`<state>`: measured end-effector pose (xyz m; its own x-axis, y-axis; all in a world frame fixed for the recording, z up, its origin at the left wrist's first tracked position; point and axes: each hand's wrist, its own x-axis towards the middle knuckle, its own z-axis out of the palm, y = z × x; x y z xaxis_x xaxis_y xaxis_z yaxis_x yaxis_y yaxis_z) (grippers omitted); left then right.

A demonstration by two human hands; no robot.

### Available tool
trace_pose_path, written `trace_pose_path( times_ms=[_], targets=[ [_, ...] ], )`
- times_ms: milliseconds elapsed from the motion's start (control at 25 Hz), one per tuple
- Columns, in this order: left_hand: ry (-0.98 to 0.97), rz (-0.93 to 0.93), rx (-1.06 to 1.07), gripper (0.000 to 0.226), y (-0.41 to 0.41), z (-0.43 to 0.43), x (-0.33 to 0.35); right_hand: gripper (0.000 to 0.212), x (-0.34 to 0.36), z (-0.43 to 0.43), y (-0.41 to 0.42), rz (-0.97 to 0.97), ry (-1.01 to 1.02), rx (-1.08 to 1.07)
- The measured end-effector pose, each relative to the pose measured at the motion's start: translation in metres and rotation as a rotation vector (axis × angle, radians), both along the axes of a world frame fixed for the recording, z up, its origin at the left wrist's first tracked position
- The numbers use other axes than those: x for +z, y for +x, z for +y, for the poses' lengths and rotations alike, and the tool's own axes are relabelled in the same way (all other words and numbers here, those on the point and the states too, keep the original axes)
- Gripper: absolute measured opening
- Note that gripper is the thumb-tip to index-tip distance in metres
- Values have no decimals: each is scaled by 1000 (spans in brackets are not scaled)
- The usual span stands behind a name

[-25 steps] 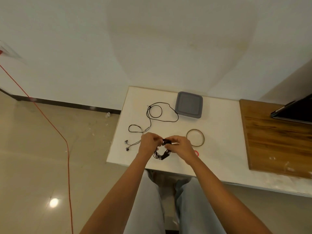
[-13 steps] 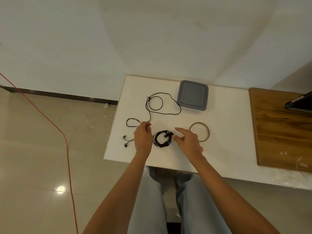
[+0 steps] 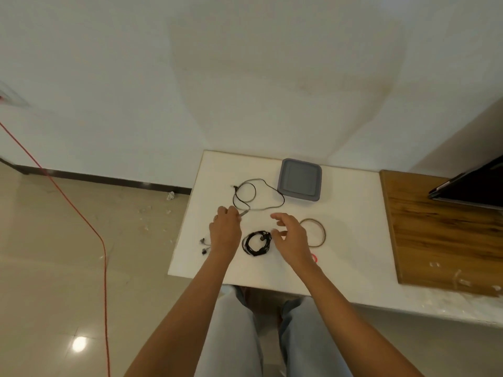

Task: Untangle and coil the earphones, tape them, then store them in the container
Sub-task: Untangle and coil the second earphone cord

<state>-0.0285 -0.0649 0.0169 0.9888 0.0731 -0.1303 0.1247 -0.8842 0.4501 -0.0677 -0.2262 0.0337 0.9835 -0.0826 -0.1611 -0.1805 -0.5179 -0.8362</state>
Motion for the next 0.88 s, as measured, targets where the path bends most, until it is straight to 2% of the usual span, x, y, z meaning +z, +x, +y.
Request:
trace_pose_path(
  times_ms=[120, 200, 280, 440, 600, 720, 800, 880],
  targets=[
    [-266, -108, -138, 15, -2, 5, 60, 48, 40, 14, 8, -108, 76, 184],
    [-352, -132, -210, 17, -8, 11, 98, 37, 67, 22, 14, -156, 81, 235],
    [-394, -133, -201, 19, -16, 19, 130, 20, 96, 22, 18, -249, 116, 179],
    [-462, -55, -192, 25, -39, 43, 165, 29, 152, 2, 13, -359, 234, 26],
    [-483, -112, -155, 28, -60, 65, 176, 29, 202, -17, 5, -535, 141, -51],
    [-527, -94, -134, 26, -76, 70, 188, 24, 234, -29, -5, -686, 40, -205],
    [-528, -36, -175, 23, -84, 68, 193, 22, 249, -31, -13, -651, 43, -271],
    [-561, -7, -238, 16, -89, 66, 198, 24, 260, -30, -19, -527, 267, -251]
  ],
)
